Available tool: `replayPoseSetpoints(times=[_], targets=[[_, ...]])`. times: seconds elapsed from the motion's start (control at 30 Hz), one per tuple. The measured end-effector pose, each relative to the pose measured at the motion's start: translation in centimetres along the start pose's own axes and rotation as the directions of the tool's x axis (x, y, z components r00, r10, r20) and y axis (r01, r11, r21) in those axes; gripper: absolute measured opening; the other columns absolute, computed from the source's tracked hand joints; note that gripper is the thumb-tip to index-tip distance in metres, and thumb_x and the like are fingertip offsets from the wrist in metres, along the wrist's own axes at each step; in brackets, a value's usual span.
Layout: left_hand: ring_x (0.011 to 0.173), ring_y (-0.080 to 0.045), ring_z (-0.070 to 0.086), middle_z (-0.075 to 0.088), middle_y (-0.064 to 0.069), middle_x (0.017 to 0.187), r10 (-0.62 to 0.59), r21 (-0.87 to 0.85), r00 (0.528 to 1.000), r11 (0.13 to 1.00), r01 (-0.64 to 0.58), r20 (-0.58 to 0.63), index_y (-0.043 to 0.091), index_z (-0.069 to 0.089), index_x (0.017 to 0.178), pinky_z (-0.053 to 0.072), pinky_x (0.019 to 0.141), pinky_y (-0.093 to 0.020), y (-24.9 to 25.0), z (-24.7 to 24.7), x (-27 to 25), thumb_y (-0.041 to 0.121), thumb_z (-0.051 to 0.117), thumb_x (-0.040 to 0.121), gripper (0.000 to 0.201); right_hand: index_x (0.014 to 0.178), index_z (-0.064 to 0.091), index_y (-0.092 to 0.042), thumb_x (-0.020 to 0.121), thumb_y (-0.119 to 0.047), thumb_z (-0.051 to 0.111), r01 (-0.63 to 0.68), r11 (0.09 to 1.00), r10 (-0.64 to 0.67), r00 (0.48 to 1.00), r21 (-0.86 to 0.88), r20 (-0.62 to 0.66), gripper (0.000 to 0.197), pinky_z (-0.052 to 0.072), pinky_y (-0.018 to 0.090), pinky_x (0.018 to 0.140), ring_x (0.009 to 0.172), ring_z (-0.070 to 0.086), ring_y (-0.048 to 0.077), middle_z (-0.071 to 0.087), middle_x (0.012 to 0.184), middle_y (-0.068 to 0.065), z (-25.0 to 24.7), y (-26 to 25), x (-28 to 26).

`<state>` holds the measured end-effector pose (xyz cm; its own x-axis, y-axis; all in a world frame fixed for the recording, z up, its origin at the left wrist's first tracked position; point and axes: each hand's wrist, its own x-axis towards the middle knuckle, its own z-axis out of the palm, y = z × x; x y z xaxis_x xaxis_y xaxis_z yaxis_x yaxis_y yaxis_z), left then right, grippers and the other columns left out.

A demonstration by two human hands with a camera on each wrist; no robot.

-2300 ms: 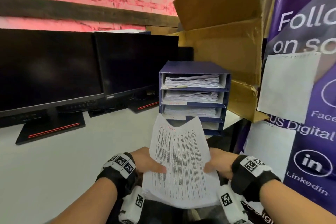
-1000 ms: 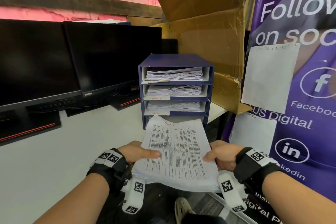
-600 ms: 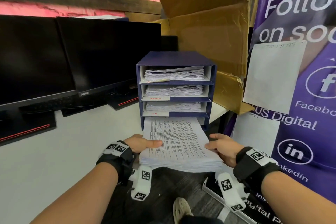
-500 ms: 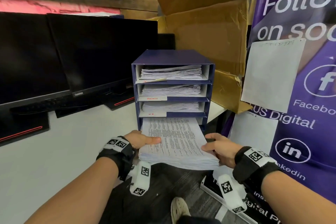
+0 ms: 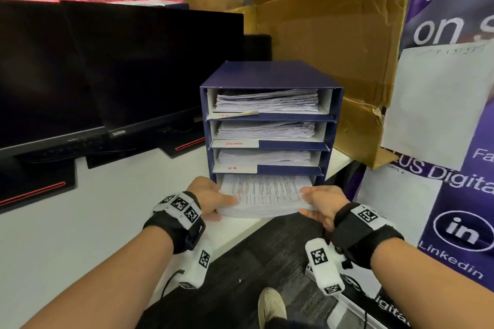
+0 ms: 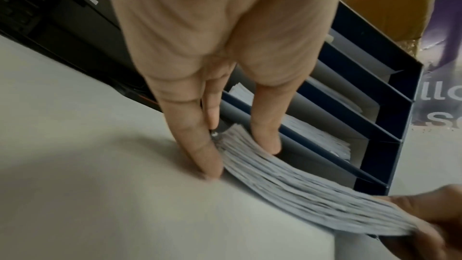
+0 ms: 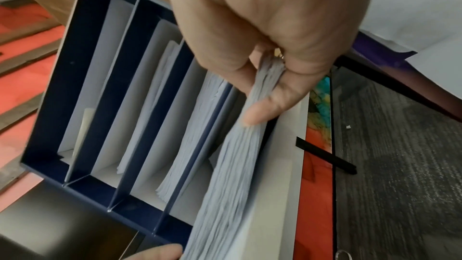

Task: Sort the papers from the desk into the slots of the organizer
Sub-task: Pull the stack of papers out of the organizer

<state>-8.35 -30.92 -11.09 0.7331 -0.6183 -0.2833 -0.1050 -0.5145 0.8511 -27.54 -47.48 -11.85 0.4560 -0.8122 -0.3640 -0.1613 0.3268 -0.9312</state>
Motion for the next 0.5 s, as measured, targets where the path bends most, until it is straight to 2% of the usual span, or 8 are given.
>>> replayPoseSetpoints(times=[0.1, 0.13, 0.2, 0.27, 0.3, 0.37, 0.43, 0.5], targets=[[0.087, -0.027, 0.068, 0.069, -0.011, 0.091, 0.115, 0.162, 0.99, 0.982, -0.1, -0.086, 0.011, 0.066, 0.078, 0.057, 0.082, -0.036, -0.6, -0.9, 0.5, 0.006, 0.084, 0.063, 0.024, 0.104, 0.06, -0.001, 0.092, 0.003, 0.057, 0.05, 0.996, -0.05, 0.999, 0.078, -0.003, 0.013, 0.058, 0.024, 0.049, 0.079, 0.059, 0.019, 0.057, 0.097, 0.008, 1.0, -0.2, 0.4], [0.089, -0.024, 0.068, 0.07, -0.008, 0.091, 0.153, 0.214, 0.981, 0.969, -0.125, -0.119, 0.011, 0.068, 0.081, 0.055, 0.083, -0.031, -0.8, -1.0, 0.6, 0.006, 0.083, 0.063, 0.024, 0.108, 0.058, 0.0, 0.091, 0.0, 0.06, 0.066, 0.994, -0.067, 0.998, 0.09, 0.011, 0.017, 0.059, 0.026, 0.054, 0.083, 0.062, 0.02, 0.06, 0.103, 0.011, 1.2, 0.0, 0.5], [0.086, -0.018, 0.066, 0.069, -0.002, 0.085, 0.202, 0.275, 0.966, 0.949, -0.152, -0.164, 0.012, 0.071, 0.082, 0.052, 0.08, -0.024, -1.0, -0.7, 0.9, 0.004, 0.079, 0.065, 0.02, 0.125, 0.052, -0.001, 0.088, -0.004, 0.065, 0.103, 0.993, -0.106, 0.993, 0.055, 0.044, 0.039, 0.06, 0.032, 0.065, 0.093, 0.065, 0.025, 0.059, 0.118, 0.013, 1.0, 0.7, 0.7], [0.08, -0.015, 0.062, 0.065, 0.003, 0.077, 0.221, 0.337, 0.956, 0.93, -0.147, -0.191, 0.013, 0.071, 0.078, 0.048, 0.075, -0.021, -0.6, -0.3, 0.8, 0.002, 0.075, 0.069, 0.015, 0.138, 0.043, -0.005, 0.087, -0.004, 0.067, 0.189, 0.97, -0.175, 0.979, -0.153, 0.104, 0.056, 0.059, 0.031, 0.069, 0.1, 0.063, 0.025, 0.052, 0.126, 0.006, 0.5, 1.3, 0.4], [0.081, -0.016, 0.062, 0.065, 0.002, 0.077, 0.231, 0.376, 0.951, 0.916, -0.141, -0.205, 0.012, 0.072, 0.078, 0.046, 0.074, -0.02, -0.2, -0.1, 0.9, 0.002, 0.072, 0.072, 0.012, 0.142, 0.04, -0.008, 0.087, -0.004, 0.067, 0.238, 0.926, -0.21, 0.97, -0.294, 0.124, 0.062, 0.059, 0.028, 0.067, 0.1, 0.062, 0.023, 0.05, 0.129, 0.004, 0.3, 1.4, 0.3], [0.087, -0.021, 0.064, 0.069, -0.004, 0.085, 0.237, 0.415, 0.941, 0.902, -0.122, -0.24, 0.007, 0.074, 0.082, 0.045, 0.074, -0.021, 0.4, 0.2, 1.5, 0.003, 0.065, 0.077, 0.011, 0.143, 0.042, -0.01, 0.088, -0.007, 0.067, 0.301, 0.806, -0.276, 0.953, -0.509, 0.126, 0.061, 0.06, 0.027, 0.063, 0.094, 0.062, 0.022, 0.051, 0.128, 0.004, 0.1, 1.5, 0.2], [0.09, -0.024, 0.065, 0.072, -0.009, 0.091, 0.231, 0.43, 0.935, 0.897, -0.098, -0.27, 0.003, 0.073, 0.088, 0.049, 0.075, -0.023, 1.0, 0.3, 1.9, 0.006, 0.062, 0.081, 0.014, 0.137, 0.05, -0.01, 0.088, -0.009, 0.068, 0.319, 0.733, -0.316, 0.942, -0.601, 0.113, 0.052, 0.06, 0.03, 0.062, 0.09, 0.066, 0.025, 0.054, 0.115, 0.003, 0.2, 1.2, 0.5], [0.092, -0.024, 0.066, 0.072, -0.01, 0.095, 0.206, 0.435, 0.938, 0.898, -0.068, -0.279, 0.002, 0.072, 0.093, 0.05, 0.075, -0.023, 1.5, 0.3, 2.4, 0.008, 0.062, 0.082, 0.016, 0.133, 0.053, -0.011, 0.087, -0.011, 0.069, 0.319, 0.68, -0.323, 0.939, -0.66, 0.121, 0.049, 0.061, 0.035, 0.061, 0.091, 0.065, 0.028, 0.055, 0.115, 0.005, 0.7, 1.0, 1.1]])
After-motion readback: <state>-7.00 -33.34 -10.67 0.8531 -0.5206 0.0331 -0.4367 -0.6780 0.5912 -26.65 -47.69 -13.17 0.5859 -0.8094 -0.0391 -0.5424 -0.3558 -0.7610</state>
